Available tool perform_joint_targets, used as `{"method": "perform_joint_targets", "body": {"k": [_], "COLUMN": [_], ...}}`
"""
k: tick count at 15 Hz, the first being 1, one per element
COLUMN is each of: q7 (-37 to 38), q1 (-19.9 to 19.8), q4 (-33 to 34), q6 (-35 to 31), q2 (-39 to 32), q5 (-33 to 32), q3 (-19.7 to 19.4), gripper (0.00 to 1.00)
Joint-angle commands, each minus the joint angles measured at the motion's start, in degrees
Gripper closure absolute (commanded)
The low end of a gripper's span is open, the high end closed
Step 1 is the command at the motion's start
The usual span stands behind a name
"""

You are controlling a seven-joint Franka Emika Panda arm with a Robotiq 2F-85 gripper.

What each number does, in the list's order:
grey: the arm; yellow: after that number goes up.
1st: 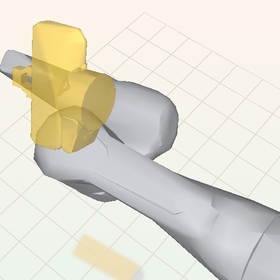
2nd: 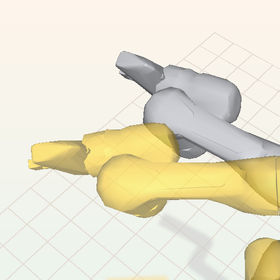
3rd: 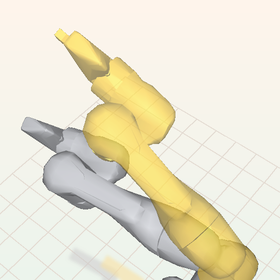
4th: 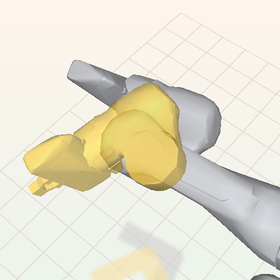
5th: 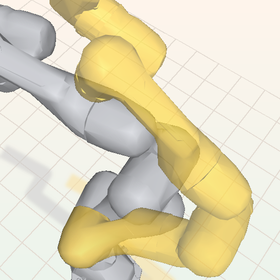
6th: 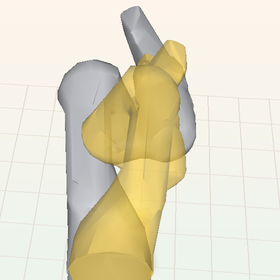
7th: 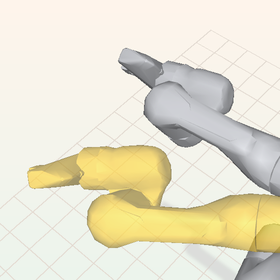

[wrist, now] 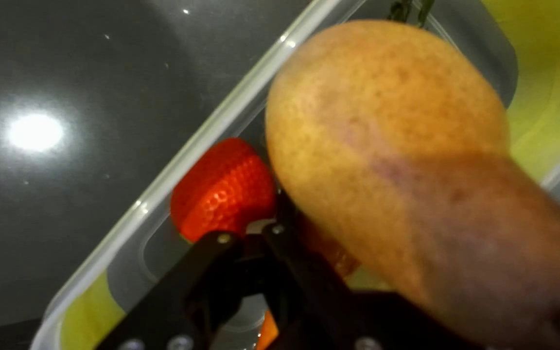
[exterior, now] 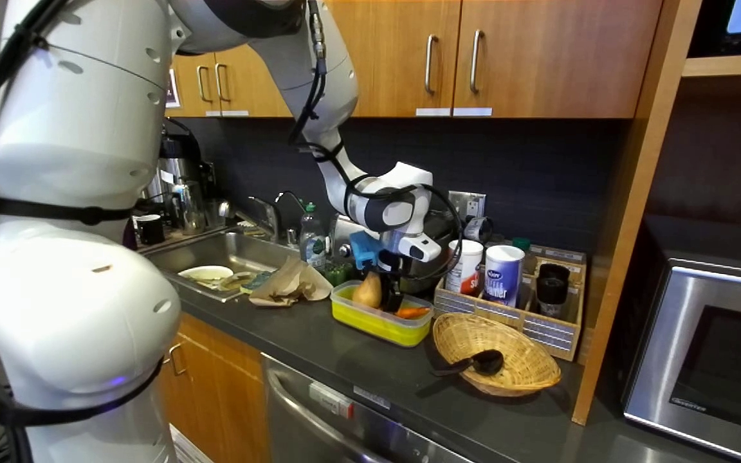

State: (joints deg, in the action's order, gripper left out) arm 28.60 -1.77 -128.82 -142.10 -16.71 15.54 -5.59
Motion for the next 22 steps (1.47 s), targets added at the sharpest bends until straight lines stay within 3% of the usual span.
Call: {"method": "perform_joint_targets", "body": {"k": [1, 22], "q7": [1.42, 1.88], "q1": [1.22, 3.02], "q4": [-3.39, -9.27], "q6": [-2.33, -10.43], "q2": [2.45, 8.43], "q5": [-1.02, -1.11], "q3": [-0.26, 0.36], "gripper": [0.73, 0.73]}}
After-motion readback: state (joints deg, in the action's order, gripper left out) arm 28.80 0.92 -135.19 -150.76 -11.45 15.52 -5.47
